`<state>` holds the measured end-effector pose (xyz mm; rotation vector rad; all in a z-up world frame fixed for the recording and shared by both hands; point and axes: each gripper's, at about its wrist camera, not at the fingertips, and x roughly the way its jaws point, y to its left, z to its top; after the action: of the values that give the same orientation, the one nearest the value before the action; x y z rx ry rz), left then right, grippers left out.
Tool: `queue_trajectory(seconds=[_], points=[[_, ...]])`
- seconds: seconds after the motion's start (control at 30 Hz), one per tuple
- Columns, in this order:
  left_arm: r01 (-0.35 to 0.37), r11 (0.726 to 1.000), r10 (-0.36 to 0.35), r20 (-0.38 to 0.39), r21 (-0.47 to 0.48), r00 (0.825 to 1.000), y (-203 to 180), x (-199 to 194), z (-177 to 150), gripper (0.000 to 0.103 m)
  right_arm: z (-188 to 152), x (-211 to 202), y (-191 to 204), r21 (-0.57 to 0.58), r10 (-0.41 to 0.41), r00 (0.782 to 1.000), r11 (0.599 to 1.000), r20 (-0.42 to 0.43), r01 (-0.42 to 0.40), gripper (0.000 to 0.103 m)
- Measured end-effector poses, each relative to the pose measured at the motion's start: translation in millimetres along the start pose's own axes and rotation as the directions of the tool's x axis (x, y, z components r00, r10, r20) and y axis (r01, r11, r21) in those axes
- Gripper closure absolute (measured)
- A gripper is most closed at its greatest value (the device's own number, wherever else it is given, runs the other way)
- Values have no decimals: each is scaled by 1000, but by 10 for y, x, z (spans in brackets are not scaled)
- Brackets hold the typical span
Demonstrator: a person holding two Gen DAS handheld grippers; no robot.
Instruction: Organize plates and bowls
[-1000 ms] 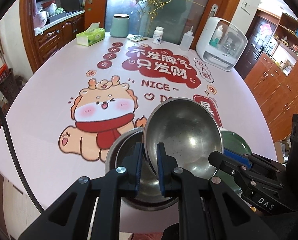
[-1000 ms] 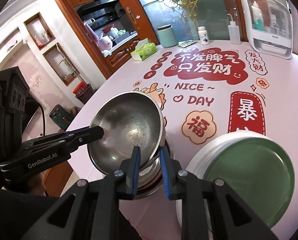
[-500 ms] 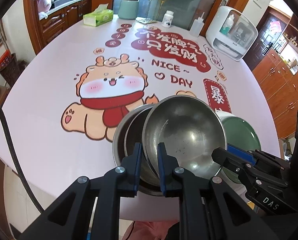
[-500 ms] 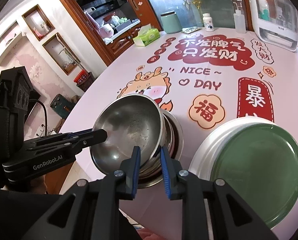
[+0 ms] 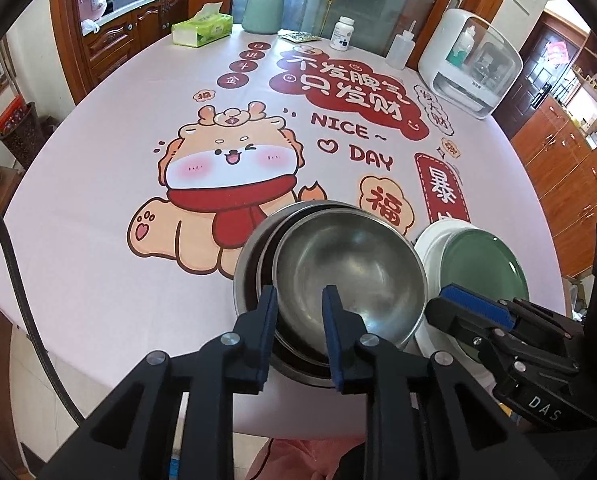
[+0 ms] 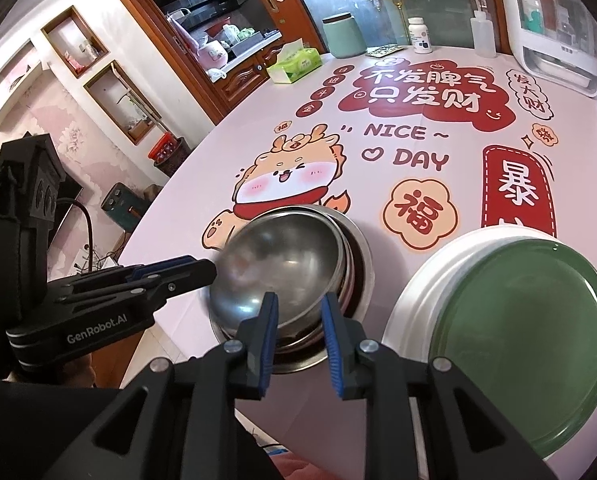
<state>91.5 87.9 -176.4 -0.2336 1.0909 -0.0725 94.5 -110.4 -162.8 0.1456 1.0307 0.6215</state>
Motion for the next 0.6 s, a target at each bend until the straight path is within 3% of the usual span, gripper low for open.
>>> queue_trajectory(seconds=[0.07,0.6], points=[[-3,1000,3,0,-1,1000,4,-3,2,81,2,-6,-9,4,-2,1000,1000,2,2,70],[-17,996,16,-16,-84,1000,194,75,54,60,13,77,-216,104,14,999,994,-41,-10,61]])
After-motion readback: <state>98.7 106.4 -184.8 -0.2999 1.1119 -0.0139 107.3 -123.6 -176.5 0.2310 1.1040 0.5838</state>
